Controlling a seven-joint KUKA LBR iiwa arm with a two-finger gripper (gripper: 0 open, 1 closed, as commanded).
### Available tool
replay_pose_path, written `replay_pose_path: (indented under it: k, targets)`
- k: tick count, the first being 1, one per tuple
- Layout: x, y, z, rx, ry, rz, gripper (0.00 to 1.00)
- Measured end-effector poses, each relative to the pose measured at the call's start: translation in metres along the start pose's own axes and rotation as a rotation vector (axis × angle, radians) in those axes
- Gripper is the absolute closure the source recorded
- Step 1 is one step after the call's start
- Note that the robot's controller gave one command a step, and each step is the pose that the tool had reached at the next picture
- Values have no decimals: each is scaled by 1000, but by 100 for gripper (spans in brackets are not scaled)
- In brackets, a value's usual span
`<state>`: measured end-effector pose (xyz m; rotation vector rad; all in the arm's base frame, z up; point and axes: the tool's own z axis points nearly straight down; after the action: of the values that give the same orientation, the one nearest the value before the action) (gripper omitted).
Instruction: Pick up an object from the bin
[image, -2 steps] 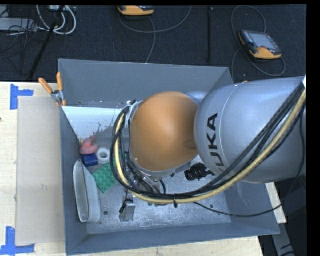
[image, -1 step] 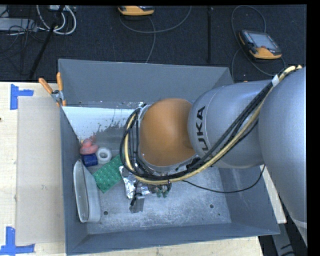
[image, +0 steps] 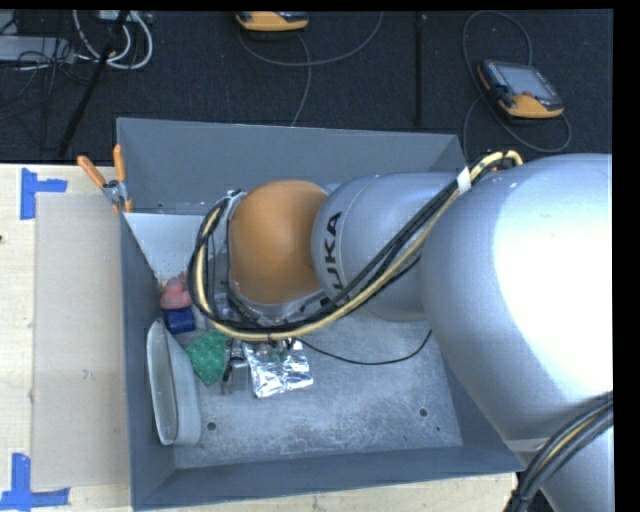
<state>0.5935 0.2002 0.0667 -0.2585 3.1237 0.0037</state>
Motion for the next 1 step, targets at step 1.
replay_pose_path:
  k: [1]
  targets:
    - [2,0,-4,1,5,4,100]
